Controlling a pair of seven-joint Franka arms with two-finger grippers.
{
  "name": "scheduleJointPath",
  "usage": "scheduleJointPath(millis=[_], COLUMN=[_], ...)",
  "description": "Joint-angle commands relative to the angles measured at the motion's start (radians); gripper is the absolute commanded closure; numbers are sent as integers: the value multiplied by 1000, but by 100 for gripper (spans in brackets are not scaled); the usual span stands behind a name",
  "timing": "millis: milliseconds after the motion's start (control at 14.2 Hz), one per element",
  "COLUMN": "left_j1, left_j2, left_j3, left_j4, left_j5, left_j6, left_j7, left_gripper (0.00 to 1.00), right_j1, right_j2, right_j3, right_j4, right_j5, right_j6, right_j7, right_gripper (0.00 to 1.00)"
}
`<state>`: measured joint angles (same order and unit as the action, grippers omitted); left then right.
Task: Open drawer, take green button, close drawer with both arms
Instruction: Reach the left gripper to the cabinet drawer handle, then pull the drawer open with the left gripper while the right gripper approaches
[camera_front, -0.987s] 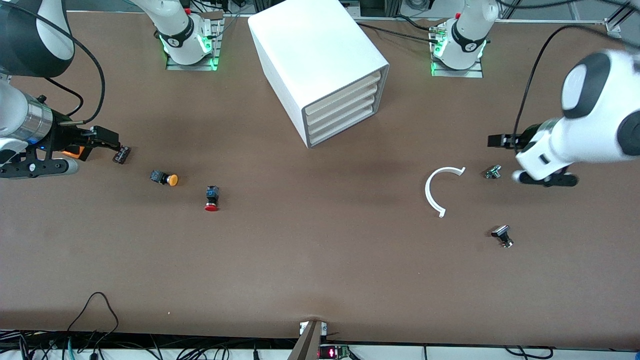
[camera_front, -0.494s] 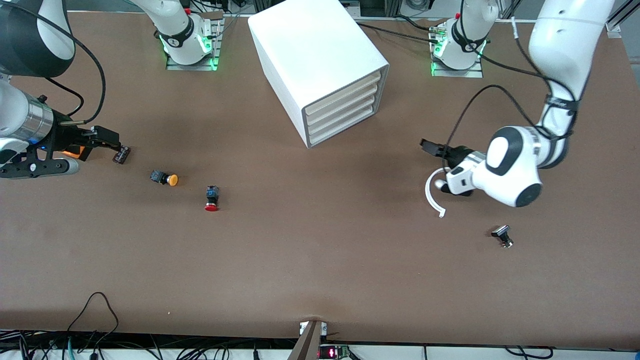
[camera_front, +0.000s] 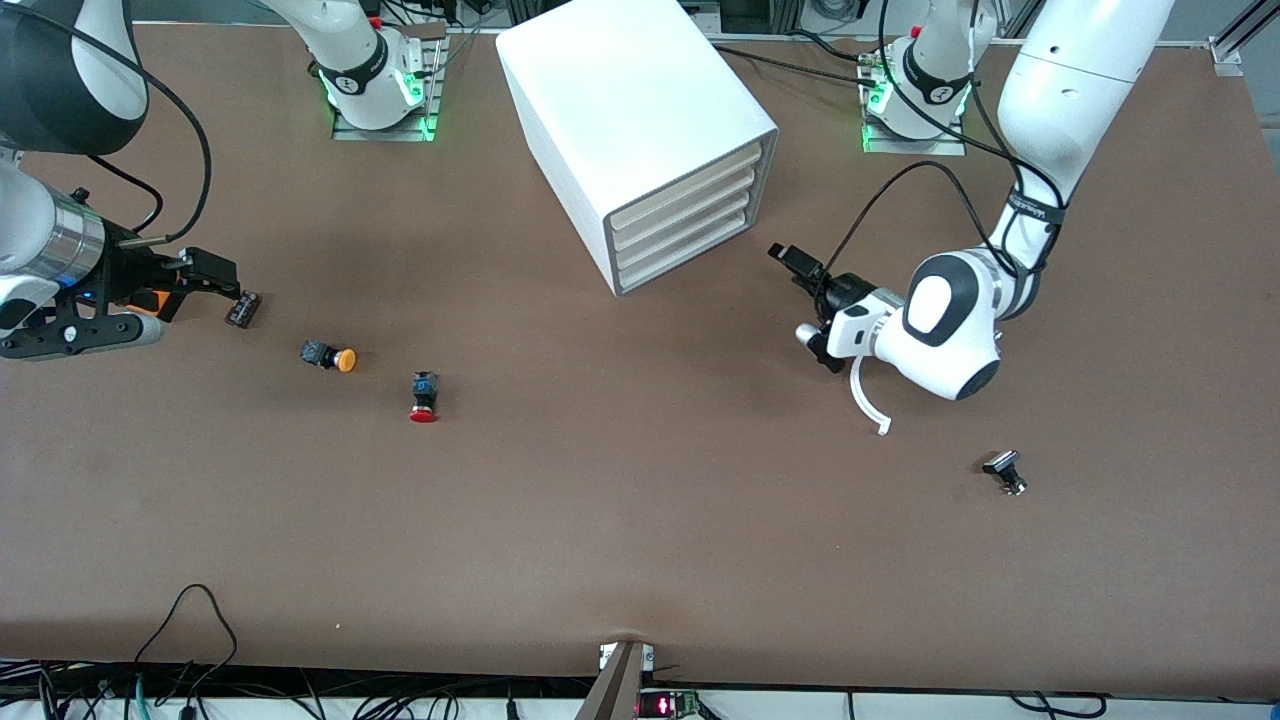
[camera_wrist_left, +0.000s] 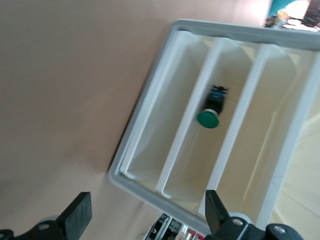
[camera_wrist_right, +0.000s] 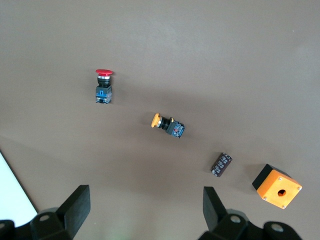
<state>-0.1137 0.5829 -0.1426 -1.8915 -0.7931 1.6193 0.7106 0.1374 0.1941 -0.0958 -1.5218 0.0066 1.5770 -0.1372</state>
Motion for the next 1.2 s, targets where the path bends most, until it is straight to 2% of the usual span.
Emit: scheduleJointPath(millis=[0,212,353,423,564,705,1128], left_j1=[-15,-44,-72,-89,-112,-115,-110], left_j2=[25,52,66,67,74,75,63], left_j3=[8,9,8,8,5,-32,-60], left_j4=[-56,-83,-101,-116,-153,-178,-198], left_j5=[-113,-161,-185,-221,-277,-305,-350], left_j6=[4,22,77,88,122,161,159], left_j7=[118,124,159,165,170,170,156], left_gripper=[0,1,15,17,28,38,38], right_j1=[11,56,103,117,136,159,218], right_j2=[13,53,62,74,97,117,145], right_j3=[2,5,5,5,7,10,13], right_j4=[6,6,6,6,6,6,6], right_j5=[-4,9,7,10,30,82,121], right_j6=[9,81,153,181,184,178,201], right_j7=[-27,-13,-9,-7,10,10,-5], right_gripper=[0,0,0,0,0,0,0])
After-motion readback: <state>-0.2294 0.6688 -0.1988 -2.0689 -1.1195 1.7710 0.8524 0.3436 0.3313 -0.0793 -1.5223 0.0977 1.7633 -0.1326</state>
